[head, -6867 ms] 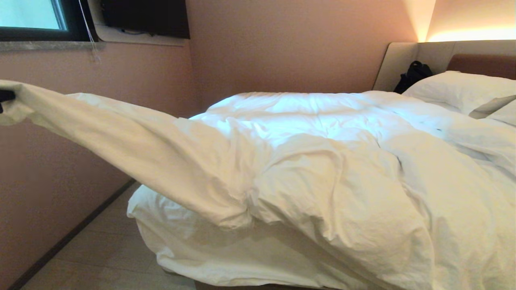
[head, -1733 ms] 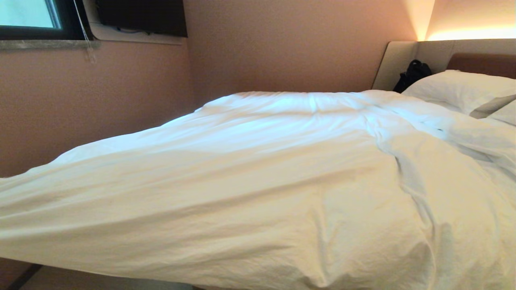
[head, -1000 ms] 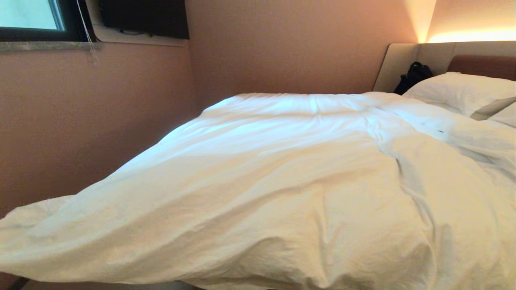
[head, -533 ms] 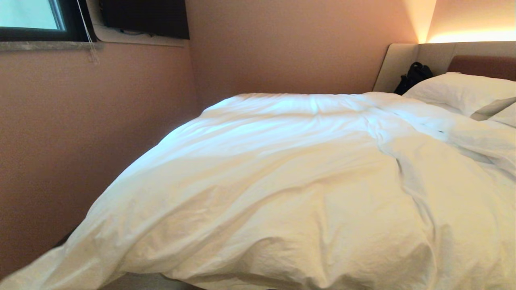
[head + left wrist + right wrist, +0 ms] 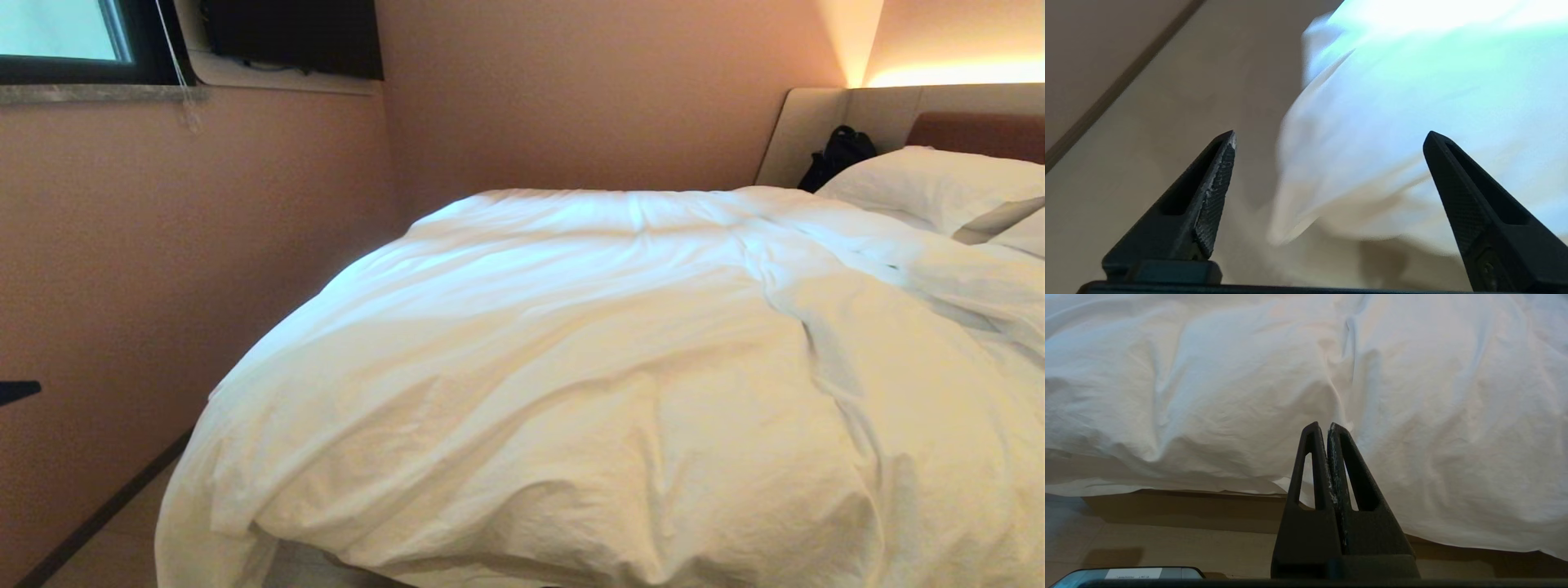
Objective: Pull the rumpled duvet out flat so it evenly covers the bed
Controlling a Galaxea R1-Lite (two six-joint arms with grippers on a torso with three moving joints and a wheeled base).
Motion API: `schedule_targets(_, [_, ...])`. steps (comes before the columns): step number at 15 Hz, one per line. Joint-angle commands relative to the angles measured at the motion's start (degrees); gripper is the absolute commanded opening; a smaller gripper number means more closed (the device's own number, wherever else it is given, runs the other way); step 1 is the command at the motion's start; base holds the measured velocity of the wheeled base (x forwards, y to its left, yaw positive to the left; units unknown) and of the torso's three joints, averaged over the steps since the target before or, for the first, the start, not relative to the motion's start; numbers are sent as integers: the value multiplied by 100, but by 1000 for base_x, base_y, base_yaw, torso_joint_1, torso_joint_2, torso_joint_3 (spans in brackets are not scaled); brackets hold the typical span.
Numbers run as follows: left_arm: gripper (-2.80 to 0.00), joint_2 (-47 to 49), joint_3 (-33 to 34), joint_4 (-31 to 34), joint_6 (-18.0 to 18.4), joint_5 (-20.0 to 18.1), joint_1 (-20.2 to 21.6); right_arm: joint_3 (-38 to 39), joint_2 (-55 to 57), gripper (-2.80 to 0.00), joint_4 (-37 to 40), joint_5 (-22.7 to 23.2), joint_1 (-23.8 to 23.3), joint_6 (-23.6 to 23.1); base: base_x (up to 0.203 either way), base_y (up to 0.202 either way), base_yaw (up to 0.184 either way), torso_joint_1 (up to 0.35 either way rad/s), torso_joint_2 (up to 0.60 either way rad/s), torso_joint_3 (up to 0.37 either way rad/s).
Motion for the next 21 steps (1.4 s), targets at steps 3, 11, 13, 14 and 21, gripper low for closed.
schedule_targets(3, [0,-914,-35,24,-608,-585,-359,-4,-2,-280,3,-2,5,-1,0,0,0,0,0,0])
schedule_targets(11, [-280,-2916,780,54,-1700,-859,-1282,2,-2,-280,3,-2,5,-1,0,0,0,0,0,0])
schedule_targets(13, [-280,-3581,1018,154,-2051,-852,-1599,-4,-2,-280,3,-2,5,-1,0,0,0,0,0,0])
schedule_targets(14, [-280,-3896,1066,310,-2271,-875,-1717,-4,-2,-280,3,-2,5,-1,0,0,0,0,0,0])
schedule_targets(21, [-280,-5097,1076,1960,-4198,-2533,-2595,5,-2,-280,3,-2,5,-1,0,0,0,0,0,0])
